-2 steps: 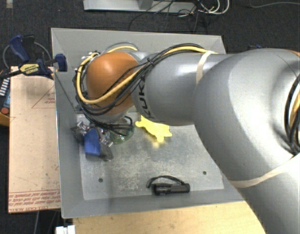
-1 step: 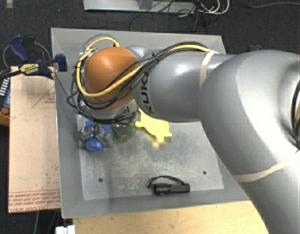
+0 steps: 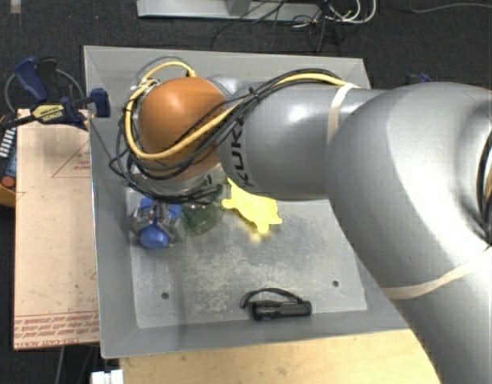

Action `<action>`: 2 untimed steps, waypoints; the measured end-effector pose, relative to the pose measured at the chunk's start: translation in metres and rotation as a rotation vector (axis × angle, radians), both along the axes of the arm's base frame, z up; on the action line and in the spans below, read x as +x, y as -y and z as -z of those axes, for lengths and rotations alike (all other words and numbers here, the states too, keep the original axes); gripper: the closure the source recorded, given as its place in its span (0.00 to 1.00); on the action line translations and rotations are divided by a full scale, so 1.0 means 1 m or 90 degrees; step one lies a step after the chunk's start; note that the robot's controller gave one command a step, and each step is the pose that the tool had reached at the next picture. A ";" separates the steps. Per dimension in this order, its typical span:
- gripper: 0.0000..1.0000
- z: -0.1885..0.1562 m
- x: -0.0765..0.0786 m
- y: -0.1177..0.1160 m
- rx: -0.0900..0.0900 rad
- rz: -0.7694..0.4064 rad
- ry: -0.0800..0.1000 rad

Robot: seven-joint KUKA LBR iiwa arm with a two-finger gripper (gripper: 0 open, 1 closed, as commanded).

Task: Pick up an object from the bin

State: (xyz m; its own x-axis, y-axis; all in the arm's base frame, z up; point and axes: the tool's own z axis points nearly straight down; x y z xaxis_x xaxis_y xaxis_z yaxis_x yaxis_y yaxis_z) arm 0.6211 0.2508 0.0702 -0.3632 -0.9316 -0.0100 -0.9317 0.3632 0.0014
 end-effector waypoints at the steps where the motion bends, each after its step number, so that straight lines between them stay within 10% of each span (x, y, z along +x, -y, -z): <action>1: 1.00 -0.002 -0.001 0.000 0.000 0.000 -0.001; 2: 1.00 -0.008 -0.001 0.000 0.001 0.001 -0.001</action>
Offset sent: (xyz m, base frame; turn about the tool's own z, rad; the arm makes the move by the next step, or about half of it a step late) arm -0.0001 0.0000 0.0244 0.0000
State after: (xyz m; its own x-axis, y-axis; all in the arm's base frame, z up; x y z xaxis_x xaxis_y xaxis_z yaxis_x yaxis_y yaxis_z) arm 0.6204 0.2511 0.0779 -0.3644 -0.9312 -0.0106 -0.9312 0.3644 0.0028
